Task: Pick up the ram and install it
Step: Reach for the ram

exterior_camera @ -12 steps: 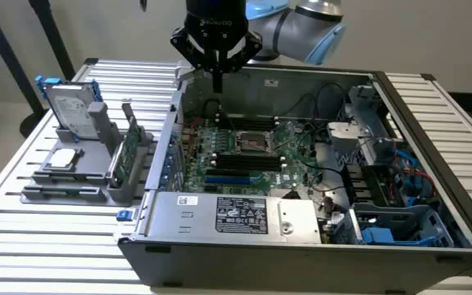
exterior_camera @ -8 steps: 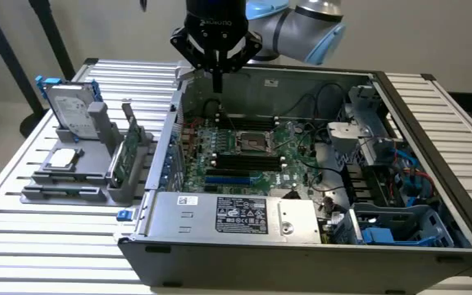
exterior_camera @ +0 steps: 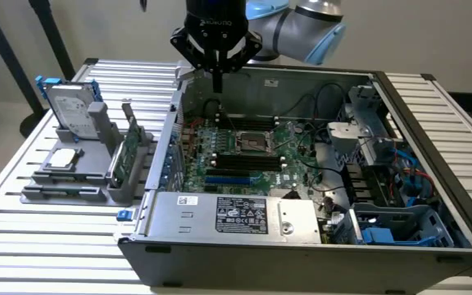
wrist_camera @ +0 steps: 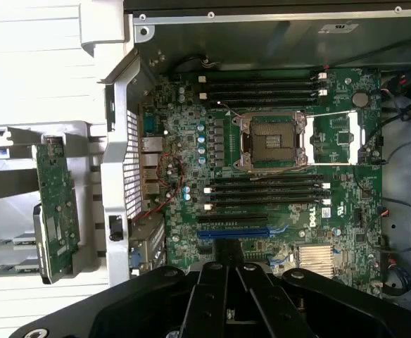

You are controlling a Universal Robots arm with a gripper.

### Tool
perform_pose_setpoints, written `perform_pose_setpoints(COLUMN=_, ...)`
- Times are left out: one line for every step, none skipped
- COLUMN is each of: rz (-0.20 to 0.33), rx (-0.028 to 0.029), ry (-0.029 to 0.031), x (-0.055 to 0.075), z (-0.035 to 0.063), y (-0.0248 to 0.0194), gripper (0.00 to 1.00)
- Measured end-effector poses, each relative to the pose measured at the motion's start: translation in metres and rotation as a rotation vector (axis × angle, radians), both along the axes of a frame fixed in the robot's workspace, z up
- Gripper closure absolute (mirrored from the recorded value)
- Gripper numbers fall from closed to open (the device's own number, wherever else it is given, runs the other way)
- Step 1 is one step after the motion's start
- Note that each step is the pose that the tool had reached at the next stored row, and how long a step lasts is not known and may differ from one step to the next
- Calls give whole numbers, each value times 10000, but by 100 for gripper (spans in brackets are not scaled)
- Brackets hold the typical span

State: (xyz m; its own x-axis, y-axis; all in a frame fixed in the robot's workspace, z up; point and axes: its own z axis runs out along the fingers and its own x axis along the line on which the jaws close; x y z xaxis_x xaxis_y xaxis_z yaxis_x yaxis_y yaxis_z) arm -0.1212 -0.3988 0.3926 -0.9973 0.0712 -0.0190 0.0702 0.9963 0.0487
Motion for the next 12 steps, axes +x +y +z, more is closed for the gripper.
perform_pose_setpoints(rz=0, rx=0, ry=0, x=0, z=0, y=0, gripper=89)
perform_pose_setpoints(rz=1, rx=0, ry=0, x=0, z=0, y=0, gripper=89)
perform_pose_setpoints(rz=0, rx=-1, ry=1, x=-5, z=1, y=-1, gripper=89)
perform_pose_setpoints(rz=-2, rx=-2, ry=1, x=-23, z=1, y=-3, gripper=89)
perform_pose_setpoints(rz=0, rx=-3, ry=2, x=-55, z=1, y=-9, gripper=89)
perform_pose_setpoints(rz=0, rx=0, ry=1, x=-99, z=-2, y=-16, gripper=89)
perform_pose_setpoints(rz=-1, rx=0, ry=0, x=-144, z=-3, y=-24, gripper=89)
perform_pose_setpoints(rz=-1, rx=0, ry=0, x=-189, z=-6, y=-32, gripper=89)
perform_pose_setpoints(rz=0, rx=0, ry=0, x=-238, z=-8, y=-40, gripper=89)
perform_pose_setpoints(rz=1, rx=0, ry=0, x=-283, z=-11, y=-46, gripper=89)
perform_pose_setpoints(rz=0, rx=0, ry=0, x=-328, z=-14, y=-51, gripper=89)
perform_pose_setpoints(rz=0, rx=0, ry=0, x=-373, z=-18, y=-54, gripper=89)
